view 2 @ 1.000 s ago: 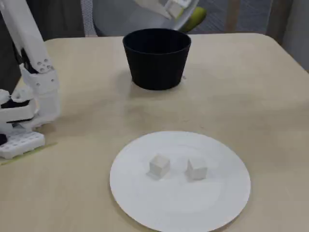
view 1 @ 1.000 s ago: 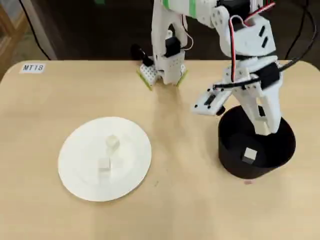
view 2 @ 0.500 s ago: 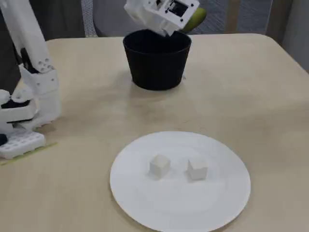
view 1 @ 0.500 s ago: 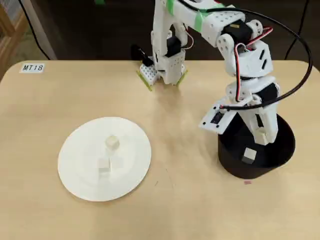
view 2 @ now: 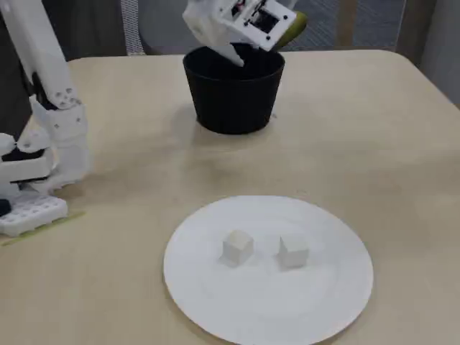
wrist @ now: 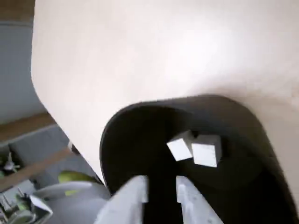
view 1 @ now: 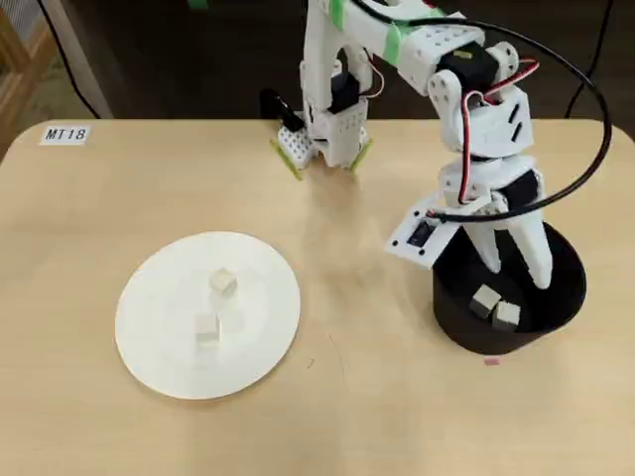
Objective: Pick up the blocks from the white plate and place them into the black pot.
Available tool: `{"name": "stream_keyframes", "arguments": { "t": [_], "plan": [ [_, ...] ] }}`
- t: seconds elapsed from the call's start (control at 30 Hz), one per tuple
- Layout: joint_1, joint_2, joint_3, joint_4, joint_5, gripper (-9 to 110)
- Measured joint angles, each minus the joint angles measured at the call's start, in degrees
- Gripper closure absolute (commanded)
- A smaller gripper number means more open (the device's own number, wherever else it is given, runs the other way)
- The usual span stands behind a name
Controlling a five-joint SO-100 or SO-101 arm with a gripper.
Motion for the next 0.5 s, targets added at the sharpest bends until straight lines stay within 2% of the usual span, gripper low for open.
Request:
{"name": "stream_keyframes", "arguments": {
  "t": [0.27,0.5],
  "plan": [
    [21.4,4.7,0.0,5.1,-0.6,104],
    [32.6,1.2,-0.8,5.1,9.8,104]
  ]
}}
